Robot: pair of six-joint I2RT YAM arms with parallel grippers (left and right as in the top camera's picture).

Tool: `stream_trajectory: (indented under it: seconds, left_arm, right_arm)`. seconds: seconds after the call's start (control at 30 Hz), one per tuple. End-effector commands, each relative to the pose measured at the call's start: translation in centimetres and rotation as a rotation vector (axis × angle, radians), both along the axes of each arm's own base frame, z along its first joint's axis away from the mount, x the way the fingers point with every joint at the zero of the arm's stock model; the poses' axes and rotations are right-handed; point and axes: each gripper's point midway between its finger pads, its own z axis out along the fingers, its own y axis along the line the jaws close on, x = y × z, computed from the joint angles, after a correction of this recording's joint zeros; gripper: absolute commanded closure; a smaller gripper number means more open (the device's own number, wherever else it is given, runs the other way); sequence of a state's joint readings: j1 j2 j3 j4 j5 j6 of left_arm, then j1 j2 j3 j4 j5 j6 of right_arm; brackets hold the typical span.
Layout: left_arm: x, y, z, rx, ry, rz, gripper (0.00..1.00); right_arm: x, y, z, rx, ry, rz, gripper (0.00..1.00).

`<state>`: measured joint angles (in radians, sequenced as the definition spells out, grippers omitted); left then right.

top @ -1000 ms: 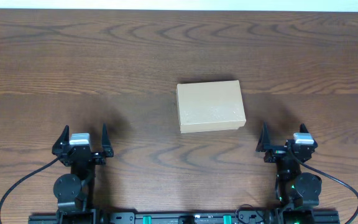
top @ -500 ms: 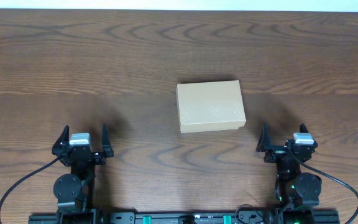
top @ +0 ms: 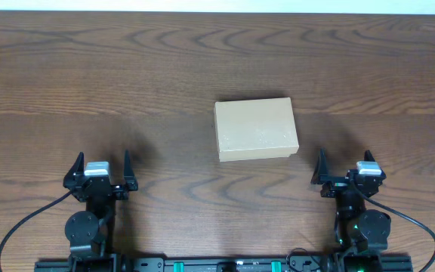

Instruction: Pack container

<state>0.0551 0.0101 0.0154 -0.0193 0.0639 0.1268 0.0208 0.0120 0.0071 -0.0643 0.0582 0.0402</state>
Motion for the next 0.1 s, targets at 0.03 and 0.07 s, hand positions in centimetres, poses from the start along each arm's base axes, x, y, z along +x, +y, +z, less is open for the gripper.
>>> stream_trajectory:
  seconds: [0.03, 0.07]
  left_arm:
    - [-0.14, -0.33, -1.63, -0.020, 0.055, -0.016, 0.05]
    - [-0.14, -0.33, -1.63, -0.020, 0.055, -0.016, 0.05]
  right_arm:
    - [-0.03, -0.15, -0.13, -0.012, 0.004, -0.004, 0.01]
    - [-0.03, -0.15, -0.13, -0.012, 0.004, -0.005, 0.01]
